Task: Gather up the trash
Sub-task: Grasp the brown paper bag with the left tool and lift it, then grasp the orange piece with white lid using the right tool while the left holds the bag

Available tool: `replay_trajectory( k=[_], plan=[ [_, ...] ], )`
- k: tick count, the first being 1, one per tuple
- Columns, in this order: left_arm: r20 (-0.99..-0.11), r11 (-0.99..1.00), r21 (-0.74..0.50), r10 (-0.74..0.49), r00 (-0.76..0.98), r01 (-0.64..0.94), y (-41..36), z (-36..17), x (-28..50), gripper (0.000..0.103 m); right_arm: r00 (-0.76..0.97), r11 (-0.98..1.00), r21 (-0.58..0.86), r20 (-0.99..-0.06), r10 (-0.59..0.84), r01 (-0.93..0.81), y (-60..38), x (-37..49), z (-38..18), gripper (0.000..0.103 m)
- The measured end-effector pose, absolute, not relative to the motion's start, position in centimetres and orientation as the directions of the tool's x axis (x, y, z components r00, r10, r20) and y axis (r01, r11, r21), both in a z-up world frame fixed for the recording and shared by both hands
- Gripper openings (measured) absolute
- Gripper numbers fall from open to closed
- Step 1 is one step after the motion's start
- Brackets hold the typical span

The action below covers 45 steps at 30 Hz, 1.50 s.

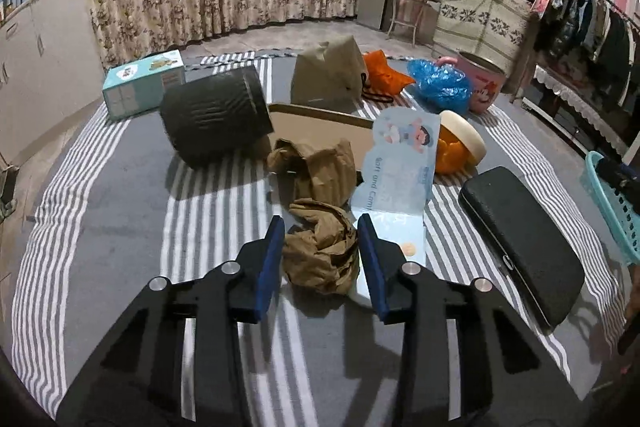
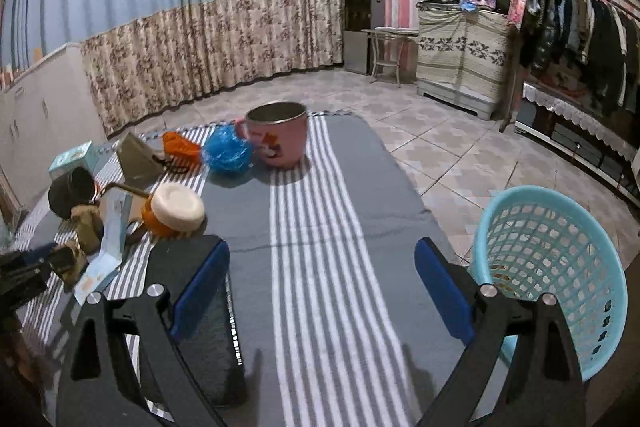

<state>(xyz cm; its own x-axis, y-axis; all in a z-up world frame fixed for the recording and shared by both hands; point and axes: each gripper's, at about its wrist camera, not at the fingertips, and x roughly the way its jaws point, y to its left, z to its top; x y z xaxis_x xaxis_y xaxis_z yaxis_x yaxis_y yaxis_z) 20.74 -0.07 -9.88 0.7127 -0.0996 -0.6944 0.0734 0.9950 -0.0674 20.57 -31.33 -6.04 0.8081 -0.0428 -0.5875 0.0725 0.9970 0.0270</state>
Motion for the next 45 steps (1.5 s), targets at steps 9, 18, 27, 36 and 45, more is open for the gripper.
replay_trajectory(
  k=[9, 18, 27, 36, 45],
  plan=[
    [-0.637, 0.999, -0.002, -0.038, 0.770, 0.047, 3.6, -8.0, 19.4, 0.036, 0.784, 0.999, -0.037, -0.621, -0.014, -0.011, -27.5, 22.4, -6.5, 0.092],
    [-0.617, 0.999, -0.044, -0.024, 0.787, -0.004, 7.3, -7.4, 19.7, 0.036, 0.728, 0.993, -0.106, -0.685, -0.032, -0.055, -23.1, 26.7, -8.0, 0.092],
    [-0.605, 0.997, -0.072, -0.037, 0.795, -0.008, 8.4, -7.5, 20.4, 0.036, 0.687, 0.980, -0.167, -0.725, -0.047, -0.110, -20.3, 28.3, -9.3, 0.085],
    [-0.603, 0.997, -0.082, -0.039, 0.797, -0.014, 9.1, -7.6, 20.6, 0.036, 0.658, 0.973, -0.159, -0.753, -0.010, -0.168, -19.3, 30.1, -8.2, 0.052],
    [-0.596, 0.997, -0.070, -0.027, 0.803, -0.019, 9.3, -7.1, 20.6, 0.036, 0.657, 0.958, -0.116, -0.748, 0.090, -0.263, -18.8, 31.1, -7.6, 0.018]
  ],
)
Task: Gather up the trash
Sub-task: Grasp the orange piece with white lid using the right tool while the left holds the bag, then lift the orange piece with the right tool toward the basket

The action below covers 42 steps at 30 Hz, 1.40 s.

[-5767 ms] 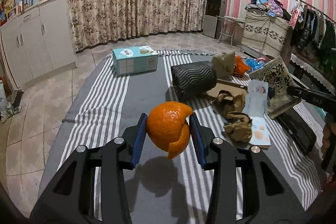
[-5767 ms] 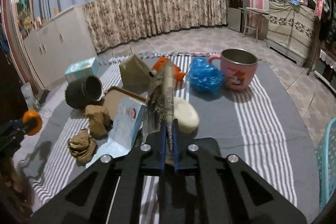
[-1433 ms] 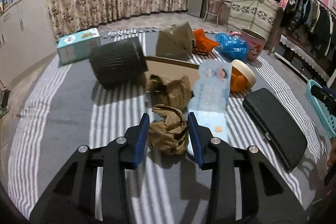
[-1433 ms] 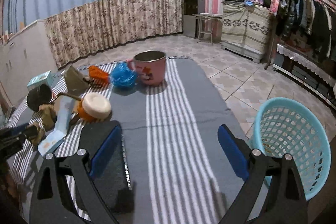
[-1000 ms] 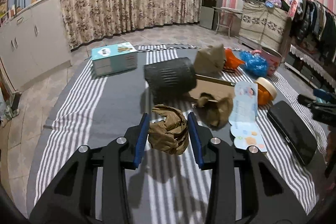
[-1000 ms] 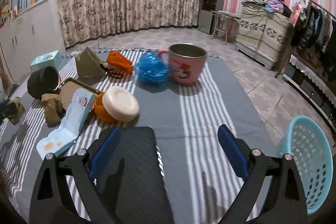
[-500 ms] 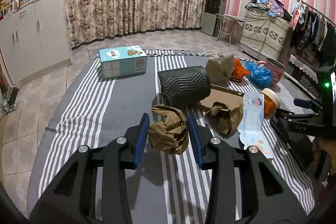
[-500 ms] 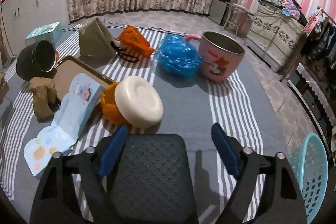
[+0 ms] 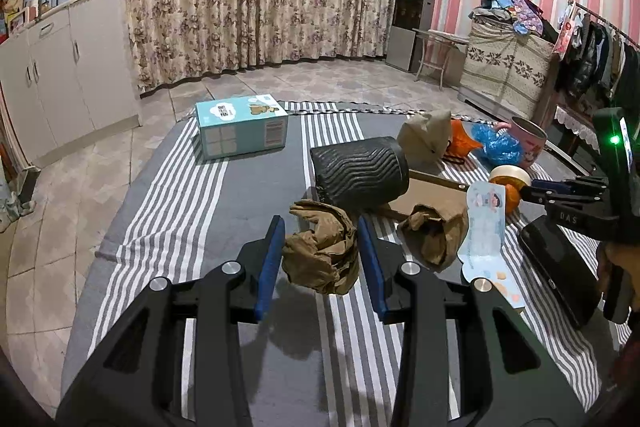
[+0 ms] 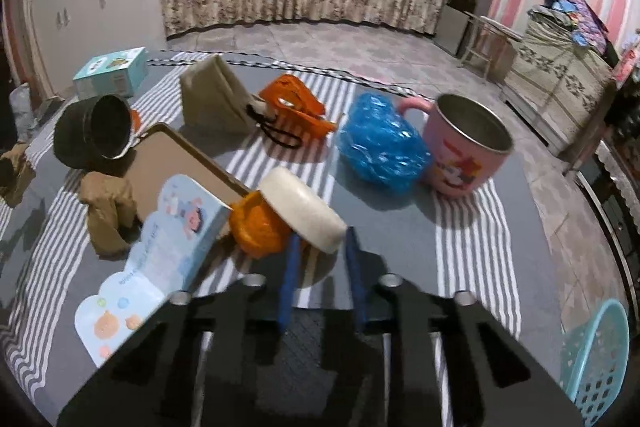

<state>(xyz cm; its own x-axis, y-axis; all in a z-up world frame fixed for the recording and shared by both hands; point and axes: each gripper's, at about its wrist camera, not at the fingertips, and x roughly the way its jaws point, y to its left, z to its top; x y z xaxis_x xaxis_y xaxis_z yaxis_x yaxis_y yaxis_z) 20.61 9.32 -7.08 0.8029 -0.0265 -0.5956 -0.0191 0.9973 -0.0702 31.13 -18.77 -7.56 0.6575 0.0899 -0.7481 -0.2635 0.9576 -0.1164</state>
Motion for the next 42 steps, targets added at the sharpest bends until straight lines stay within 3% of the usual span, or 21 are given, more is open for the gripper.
replay_trajectory(
  k=[2, 8, 13, 21, 22, 23, 24, 25, 33, 35, 42],
  plan=[
    [-0.593, 0.997, -0.068, -0.023, 0.805, -0.022, 9.2, -6.8, 20.6, 0.036, 0.657, 0.952, -0.111, -0.746, 0.109, -0.284, -18.8, 31.1, -7.3, 0.007],
    [-0.590, 0.998, -0.054, -0.017, 0.807, -0.018, 8.7, -6.3, 20.4, 0.036, 0.696, 0.959, -0.088, -0.706, 0.130, -0.269, -20.0, 30.4, -6.5, 0.001],
    [-0.583, 0.998, -0.059, -0.027, 0.812, -0.009, 7.9, -5.4, 20.2, 0.036, 0.725, 0.972, -0.055, -0.676, 0.131, -0.227, -22.5, 30.0, -5.0, 0.000],
    [-0.573, 0.999, -0.051, -0.044, 0.818, 0.018, 5.8, -4.8, 20.0, 0.036, 0.668, 0.970, 0.052, -0.716, 0.203, -0.238, -23.8, 29.5, -5.7, 0.004],
    [-0.575, 0.998, -0.051, -0.047, 0.817, 0.021, 5.6, -4.9, 20.0, 0.036, 0.663, 0.971, 0.053, -0.722, 0.199, -0.234, -23.5, 29.5, -6.1, 0.016],
    [-0.575, 0.999, -0.048, -0.048, 0.817, 0.025, 5.4, -4.9, 20.0, 0.036, 0.661, 0.972, 0.049, -0.726, 0.192, -0.229, -22.9, 29.4, -6.6, 0.046],
    [-0.575, 0.999, -0.044, -0.048, 0.817, 0.027, 5.3, -5.0, 20.0, 0.036, 0.667, 0.973, 0.046, -0.721, 0.188, -0.224, -22.5, 29.3, -6.8, 0.060],
    [-0.576, 0.999, -0.041, -0.047, 0.816, 0.029, 5.3, -5.0, 20.0, 0.036, 0.673, 0.973, 0.041, -0.715, 0.187, -0.226, -21.9, 29.1, -7.0, 0.065],
    [-0.583, 0.997, -0.071, -0.042, 0.811, 0.000, 6.9, -5.5, 20.2, 0.036, 0.611, 0.971, 0.084, -0.765, 0.206, -0.223, -19.3, 30.9, -9.1, 0.063],
    [-0.586, 0.998, -0.070, -0.035, 0.810, -0.007, 7.5, -5.6, 20.3, 0.036, 0.595, 0.970, 0.092, -0.775, 0.212, -0.226, -18.7, 31.8, -9.7, 0.054],
    [-0.593, 0.997, -0.069, -0.018, 0.805, -0.029, 8.8, -5.9, 20.5, 0.036, 0.601, 0.968, 0.078, -0.771, 0.211, -0.240, -18.4, 32.6, -9.5, 0.037]
  ],
)
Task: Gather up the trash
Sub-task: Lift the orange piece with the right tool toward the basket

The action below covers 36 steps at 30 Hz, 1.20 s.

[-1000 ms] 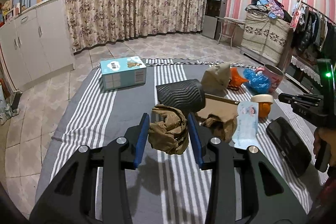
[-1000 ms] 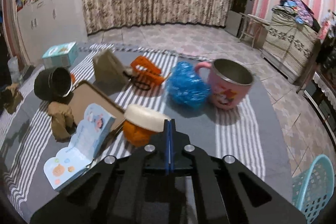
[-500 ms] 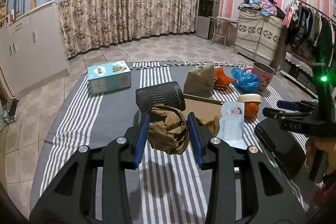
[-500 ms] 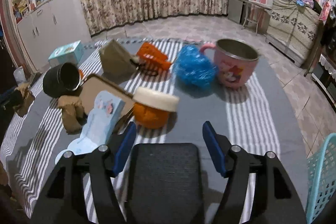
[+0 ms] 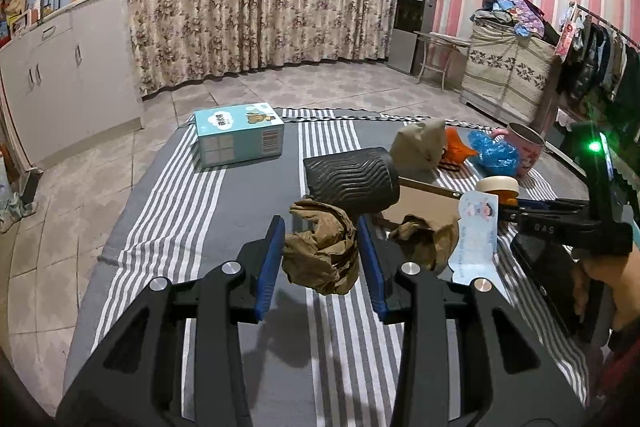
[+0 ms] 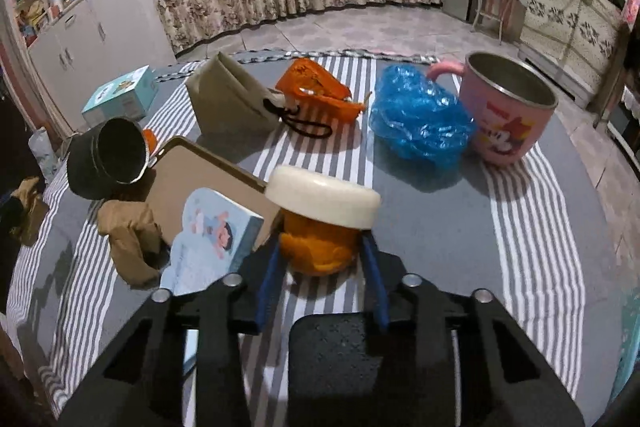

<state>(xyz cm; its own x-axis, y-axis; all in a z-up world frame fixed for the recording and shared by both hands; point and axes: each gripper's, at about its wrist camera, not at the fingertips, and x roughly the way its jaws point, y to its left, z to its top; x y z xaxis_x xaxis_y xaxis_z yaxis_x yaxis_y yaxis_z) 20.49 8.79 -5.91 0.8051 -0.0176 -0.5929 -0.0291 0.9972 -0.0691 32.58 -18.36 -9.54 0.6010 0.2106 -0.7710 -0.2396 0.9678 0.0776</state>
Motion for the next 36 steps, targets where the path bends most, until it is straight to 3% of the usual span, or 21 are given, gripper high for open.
replay_trajectory(
  k=[12, 22, 36],
  plan=[
    [-0.573, 0.998, -0.056, -0.056, 0.818, 0.029, 4.8, -4.1, 20.2, 0.036, 0.661, 0.969, 0.083, -0.718, 0.219, -0.231, -24.6, 27.9, -5.8, 0.031],
    [-0.555, 0.994, -0.045, -0.108, 0.825, 0.100, 0.2, -2.6, 19.2, 0.036, 0.531, 0.966, -0.084, -0.845, 0.060, -0.243, -29.0, 26.5, -6.2, 0.030],
    [-0.560, 0.988, -0.024, -0.142, 0.816, 0.156, -4.8, -1.5, 18.2, 0.036, 0.552, 0.986, 0.112, -0.818, 0.161, -0.121, -38.3, 20.8, -7.5, 0.030]
  ],
)
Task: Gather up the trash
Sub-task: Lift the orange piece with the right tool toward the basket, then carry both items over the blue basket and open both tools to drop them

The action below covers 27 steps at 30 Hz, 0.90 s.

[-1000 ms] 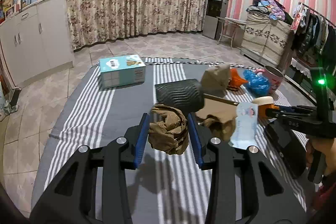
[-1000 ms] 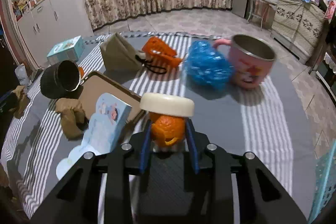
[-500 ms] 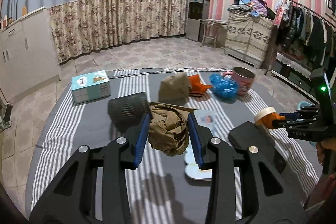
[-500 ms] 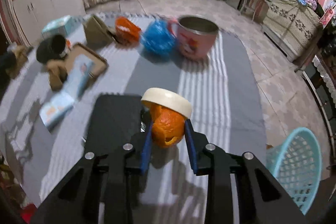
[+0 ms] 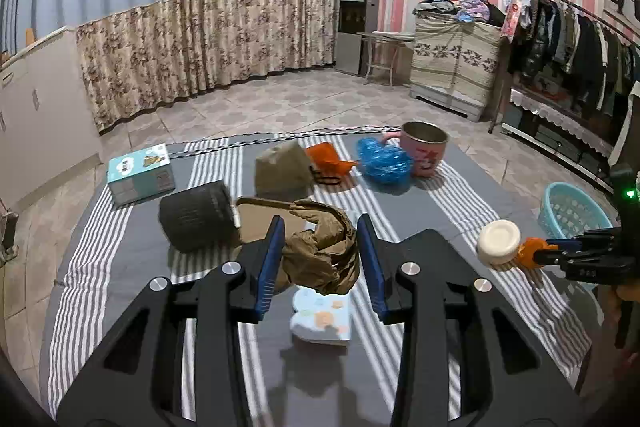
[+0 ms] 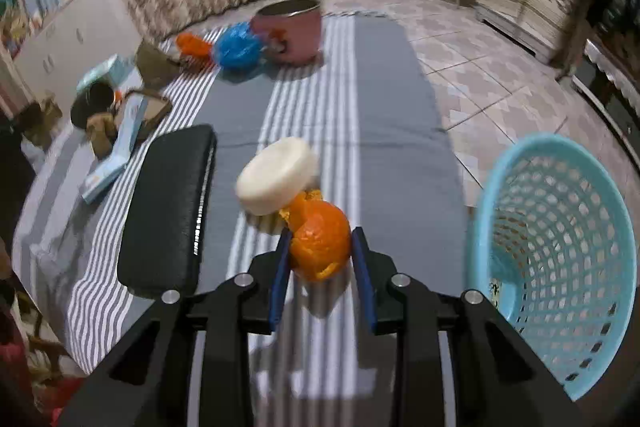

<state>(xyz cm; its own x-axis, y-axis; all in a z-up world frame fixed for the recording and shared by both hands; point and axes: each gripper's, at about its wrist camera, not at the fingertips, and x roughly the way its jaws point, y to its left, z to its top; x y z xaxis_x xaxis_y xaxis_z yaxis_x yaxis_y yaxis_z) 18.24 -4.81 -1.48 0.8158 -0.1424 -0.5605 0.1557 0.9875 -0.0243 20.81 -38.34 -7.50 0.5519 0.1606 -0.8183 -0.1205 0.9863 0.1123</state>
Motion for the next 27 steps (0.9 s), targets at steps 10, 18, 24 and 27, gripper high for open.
replay_trajectory(
  k=[10, 18, 24, 27],
  plan=[
    [-0.571, 0.975, 0.017, -0.171, 0.803, 0.220, -10.6, -1.8, 18.5, 0.036, 0.703, 0.978, 0.210, -0.695, 0.152, -0.004, -44.7, 18.5, -5.2, 0.030],
    [-0.562, 0.952, 0.013, -0.246, 0.789, 0.305, -17.6, -2.2, 18.7, 0.036, 0.770, 0.980, 0.180, -0.636, 0.051, 0.084, -48.6, 16.9, -4.1, 0.030],
    [-0.560, 0.925, -0.001, -0.314, 0.767, 0.379, -23.0, -2.9, 18.7, 0.036, 0.789, 0.972, 0.137, -0.610, -0.067, 0.189, -52.0, 15.7, -3.6, 0.030],
    [-0.554, 0.910, -0.006, -0.348, 0.756, 0.414, -25.7, -3.1, 18.6, 0.036, 0.791, 0.962, 0.124, -0.600, -0.122, 0.243, -53.8, 15.2, -3.5, 0.030]
  ],
)
